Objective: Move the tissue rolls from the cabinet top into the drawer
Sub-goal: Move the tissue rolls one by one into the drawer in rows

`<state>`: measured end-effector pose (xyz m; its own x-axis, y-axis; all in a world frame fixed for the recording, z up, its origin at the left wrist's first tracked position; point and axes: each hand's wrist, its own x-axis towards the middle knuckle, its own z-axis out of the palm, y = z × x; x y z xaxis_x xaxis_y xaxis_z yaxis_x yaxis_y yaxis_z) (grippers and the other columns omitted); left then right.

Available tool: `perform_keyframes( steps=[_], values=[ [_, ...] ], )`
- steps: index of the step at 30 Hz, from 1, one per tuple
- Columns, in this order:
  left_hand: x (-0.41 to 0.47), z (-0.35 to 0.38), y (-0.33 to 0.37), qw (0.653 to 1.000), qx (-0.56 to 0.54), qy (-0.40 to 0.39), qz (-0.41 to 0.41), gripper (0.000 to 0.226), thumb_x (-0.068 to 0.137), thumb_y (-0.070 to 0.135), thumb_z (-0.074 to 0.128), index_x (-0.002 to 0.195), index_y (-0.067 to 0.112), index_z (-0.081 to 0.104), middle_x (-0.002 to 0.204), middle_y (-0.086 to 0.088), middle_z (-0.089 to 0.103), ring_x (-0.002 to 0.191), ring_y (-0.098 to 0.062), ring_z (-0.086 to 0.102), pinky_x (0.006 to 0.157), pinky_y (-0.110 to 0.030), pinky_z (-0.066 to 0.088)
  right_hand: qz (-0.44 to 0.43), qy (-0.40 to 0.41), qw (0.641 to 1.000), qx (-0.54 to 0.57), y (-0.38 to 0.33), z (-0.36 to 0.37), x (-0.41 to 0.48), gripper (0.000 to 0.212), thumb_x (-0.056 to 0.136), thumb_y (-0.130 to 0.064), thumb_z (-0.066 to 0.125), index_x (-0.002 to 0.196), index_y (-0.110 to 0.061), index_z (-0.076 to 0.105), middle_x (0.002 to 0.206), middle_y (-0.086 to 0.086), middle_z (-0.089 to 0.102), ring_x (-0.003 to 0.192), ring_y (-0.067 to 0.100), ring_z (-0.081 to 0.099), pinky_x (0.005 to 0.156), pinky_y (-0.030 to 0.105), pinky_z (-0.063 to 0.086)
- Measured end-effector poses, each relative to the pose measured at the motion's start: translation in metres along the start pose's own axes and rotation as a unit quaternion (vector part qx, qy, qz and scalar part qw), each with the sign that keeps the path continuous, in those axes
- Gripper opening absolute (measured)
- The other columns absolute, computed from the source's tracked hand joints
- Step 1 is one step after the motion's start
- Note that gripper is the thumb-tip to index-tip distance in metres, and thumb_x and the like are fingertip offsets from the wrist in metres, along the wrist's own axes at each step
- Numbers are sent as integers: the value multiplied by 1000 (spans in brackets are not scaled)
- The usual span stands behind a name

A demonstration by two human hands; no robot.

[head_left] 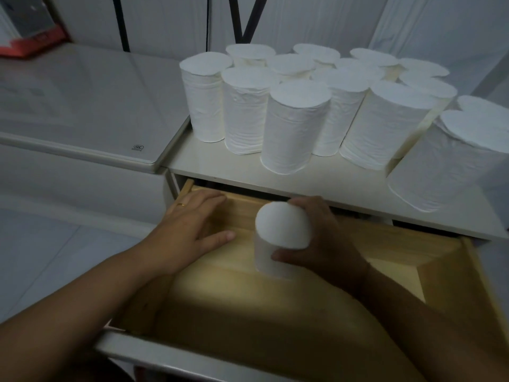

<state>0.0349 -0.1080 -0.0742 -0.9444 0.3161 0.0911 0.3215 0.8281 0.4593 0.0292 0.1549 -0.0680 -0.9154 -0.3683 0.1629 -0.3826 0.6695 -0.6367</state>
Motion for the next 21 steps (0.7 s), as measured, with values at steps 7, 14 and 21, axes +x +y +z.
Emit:
perform_keyframes(
  steps=[7, 14, 21],
  values=[
    [-4, 6, -12, 999, 28, -23, -12, 91, 71, 79, 26, 145, 25, 29, 152, 8, 26, 140, -9, 14, 110, -28, 8, 32, 14, 999, 23, 29, 31, -4, 86, 54, -40, 87, 126, -25, 42, 117, -11, 36, 101, 5, 40, 76, 7, 35],
    [-5, 11, -17, 999, 39, -25, -21, 83, 79, 72, 38, 147, 26, 24, 156, 7, 20, 143, -11, 8, 112, -30, 6, 111, -5, 988, 111, 35, 31, -16, 83, 61, -27, 86, 128, -31, 37, 124, -14, 44, 113, 10, 46, 88, 26, 49],
    [-2, 9, -18, 999, 28, -24, -27, 84, 80, 70, 38, 148, 25, 20, 158, 7, 14, 144, -9, 3, 112, -27, 1, 156, -34, 972, 173, 28, 43, -6, 77, 70, -15, 80, 135, -21, 40, 131, -3, 51, 119, 19, 49, 97, 43, 49]
  ],
)
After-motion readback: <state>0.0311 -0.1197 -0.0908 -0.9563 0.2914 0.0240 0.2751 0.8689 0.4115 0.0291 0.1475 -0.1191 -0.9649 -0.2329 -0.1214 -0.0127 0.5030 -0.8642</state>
